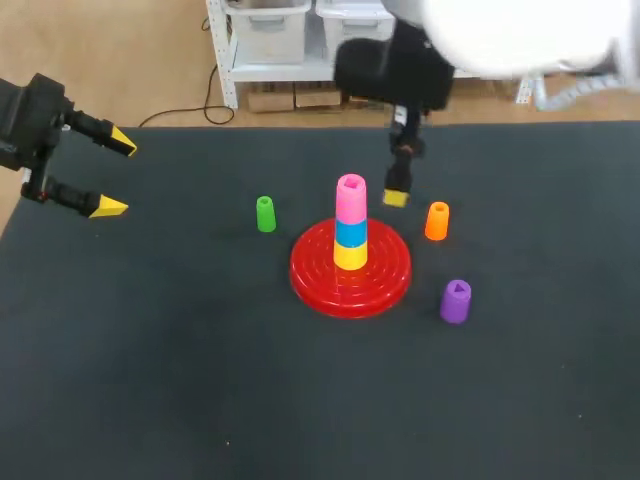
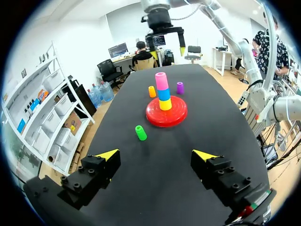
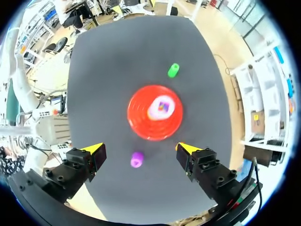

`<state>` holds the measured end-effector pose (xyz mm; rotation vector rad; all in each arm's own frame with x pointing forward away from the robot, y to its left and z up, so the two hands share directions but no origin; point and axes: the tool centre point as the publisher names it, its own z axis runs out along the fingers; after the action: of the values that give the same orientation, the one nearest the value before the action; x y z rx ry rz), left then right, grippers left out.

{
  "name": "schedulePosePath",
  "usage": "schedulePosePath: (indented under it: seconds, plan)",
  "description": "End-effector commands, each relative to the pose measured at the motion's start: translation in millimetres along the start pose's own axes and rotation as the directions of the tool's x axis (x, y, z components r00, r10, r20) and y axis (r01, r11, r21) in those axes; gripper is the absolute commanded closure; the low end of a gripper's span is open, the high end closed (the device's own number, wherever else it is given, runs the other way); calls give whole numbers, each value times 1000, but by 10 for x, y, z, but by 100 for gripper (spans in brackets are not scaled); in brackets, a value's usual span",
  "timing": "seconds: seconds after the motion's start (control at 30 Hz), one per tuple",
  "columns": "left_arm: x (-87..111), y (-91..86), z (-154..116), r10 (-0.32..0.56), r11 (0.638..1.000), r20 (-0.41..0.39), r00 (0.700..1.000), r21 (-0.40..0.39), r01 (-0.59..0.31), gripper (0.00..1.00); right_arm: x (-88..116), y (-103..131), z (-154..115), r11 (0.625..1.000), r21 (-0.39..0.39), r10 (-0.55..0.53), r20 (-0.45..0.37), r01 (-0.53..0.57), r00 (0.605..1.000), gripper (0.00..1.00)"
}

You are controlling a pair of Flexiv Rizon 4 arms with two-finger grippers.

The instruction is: Pick up and stack the cylinders on the red base in this order: pink,purple,orange,green

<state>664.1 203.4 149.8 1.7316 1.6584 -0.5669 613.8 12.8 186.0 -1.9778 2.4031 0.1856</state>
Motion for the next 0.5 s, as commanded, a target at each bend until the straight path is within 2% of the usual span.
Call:
schedulePosePath:
  seconds: [0.03,0.13,0.37,0.43,0.47,0.5]
  plan:
    - [6,8,5,1,1000,0,1000,1,-1,0,376,200,211,989,143,15,66,-25,998,0]
    - [6,8,5,1,1000,0,1000,1,-1,0,534,199,443,982,173,63,54,-71,997,0]
    - [6,8,5,1,1000,0,1000,1,-1,0,748,331,846,983,123,129,44,-134,991,0]
    - [6,8,5,1,1000,0,1000,1,-1,0,807,324,944,982,124,143,29,-146,989,0]
    - [6,8,5,1,1000,0,1000,1,-1,0,834,301,995,977,127,165,50,-170,985,0]
    - [6,8,5,1,1000,0,1000,1,-1,0,866,277,1054,976,122,176,30,-178,984,0]
